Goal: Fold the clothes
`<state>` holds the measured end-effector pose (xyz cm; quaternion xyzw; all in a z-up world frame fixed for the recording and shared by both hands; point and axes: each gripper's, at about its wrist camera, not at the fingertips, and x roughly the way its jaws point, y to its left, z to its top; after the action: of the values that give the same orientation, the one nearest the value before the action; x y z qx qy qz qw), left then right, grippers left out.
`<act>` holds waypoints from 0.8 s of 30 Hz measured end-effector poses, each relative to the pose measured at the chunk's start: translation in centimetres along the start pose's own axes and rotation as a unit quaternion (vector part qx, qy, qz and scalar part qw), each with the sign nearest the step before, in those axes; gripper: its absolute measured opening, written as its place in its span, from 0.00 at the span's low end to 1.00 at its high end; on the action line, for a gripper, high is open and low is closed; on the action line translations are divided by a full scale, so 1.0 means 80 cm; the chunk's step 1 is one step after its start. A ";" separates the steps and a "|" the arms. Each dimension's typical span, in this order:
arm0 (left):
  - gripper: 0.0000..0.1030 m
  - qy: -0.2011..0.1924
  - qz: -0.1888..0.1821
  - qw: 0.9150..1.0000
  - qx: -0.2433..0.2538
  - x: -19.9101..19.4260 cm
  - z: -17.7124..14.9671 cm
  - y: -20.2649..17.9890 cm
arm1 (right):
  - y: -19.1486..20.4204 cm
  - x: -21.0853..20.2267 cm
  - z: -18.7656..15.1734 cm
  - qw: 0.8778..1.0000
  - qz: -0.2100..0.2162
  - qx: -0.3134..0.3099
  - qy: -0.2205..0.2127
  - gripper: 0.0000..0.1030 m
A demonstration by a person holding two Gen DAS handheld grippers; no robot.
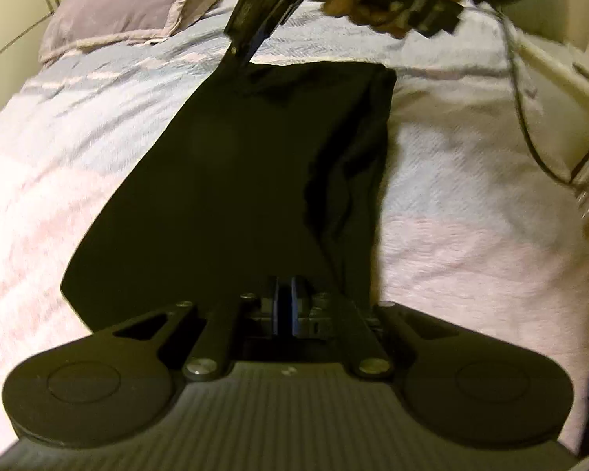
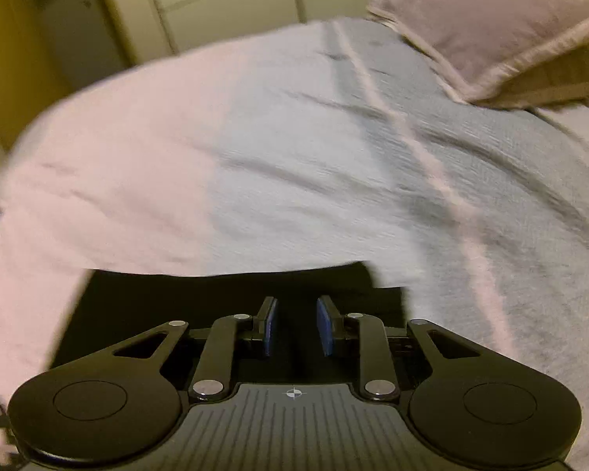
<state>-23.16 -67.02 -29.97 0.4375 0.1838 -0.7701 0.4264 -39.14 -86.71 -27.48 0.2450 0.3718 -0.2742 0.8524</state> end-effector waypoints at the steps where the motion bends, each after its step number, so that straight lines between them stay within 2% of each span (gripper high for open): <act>1: 0.14 0.001 0.003 1.000 -0.012 -0.003 -0.006 0.006 | 0.012 -0.008 -0.005 1.000 0.017 -0.005 -0.002 0.25; 2: 0.22 0.003 0.006 1.000 -0.025 -0.007 -0.013 0.014 | 0.026 -0.015 -0.011 0.999 0.035 -0.013 -0.002 0.25; 3: 0.30 0.004 0.009 0.999 -0.037 -0.010 -0.020 0.021 | 0.046 -0.017 -0.028 0.997 0.060 -0.035 0.016 0.25; 5: 0.40 0.007 0.015 0.998 -0.063 -0.017 -0.033 0.035 | 0.078 -0.016 -0.072 0.991 0.080 -0.088 0.068 0.25; 7: 0.42 0.021 0.026 0.996 -0.079 -0.020 -0.041 0.052 | 0.091 -0.021 -0.122 0.986 0.064 -0.121 0.090 0.25; 9: 0.39 0.026 0.040 0.996 -0.078 -0.026 -0.047 0.066 | 0.084 -0.028 -0.152 0.986 0.047 -0.111 0.116 0.25; 11: 0.39 0.023 0.051 0.995 -0.078 -0.032 -0.050 0.075 | 0.076 -0.034 -0.164 0.984 0.030 -0.079 0.157 0.25; 14: 0.39 0.022 0.053 0.995 -0.081 -0.033 -0.052 0.080 | 0.081 -0.060 -0.160 0.989 0.022 -0.064 0.134 0.25; 18: 0.39 0.050 0.035 0.996 -0.062 -0.011 -0.058 0.055 | 0.095 -0.069 -0.141 0.995 0.032 -0.016 0.089 0.28; 20: 0.39 0.051 0.039 0.997 -0.053 -0.015 -0.061 0.050 | 0.104 -0.069 -0.132 0.996 0.037 -0.002 0.077 0.42; 21: 0.39 0.051 0.041 0.997 -0.049 -0.018 -0.062 0.048 | 0.109 -0.070 -0.128 0.997 0.040 0.001 0.070 0.45; 23: 0.40 0.046 0.058 0.996 -0.058 -0.039 -0.068 0.054 | 0.119 -0.072 -0.119 0.997 0.046 0.005 0.055 0.59; 24: 0.40 0.044 0.067 0.995 -0.063 -0.050 -0.072 0.058 | 0.126 -0.071 -0.114 0.998 0.051 0.002 0.049 0.60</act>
<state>-15.41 -63.92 -29.41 0.4543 0.2203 -0.7067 0.4957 -40.44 -72.04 -26.47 0.2783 0.3994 -0.2192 0.8456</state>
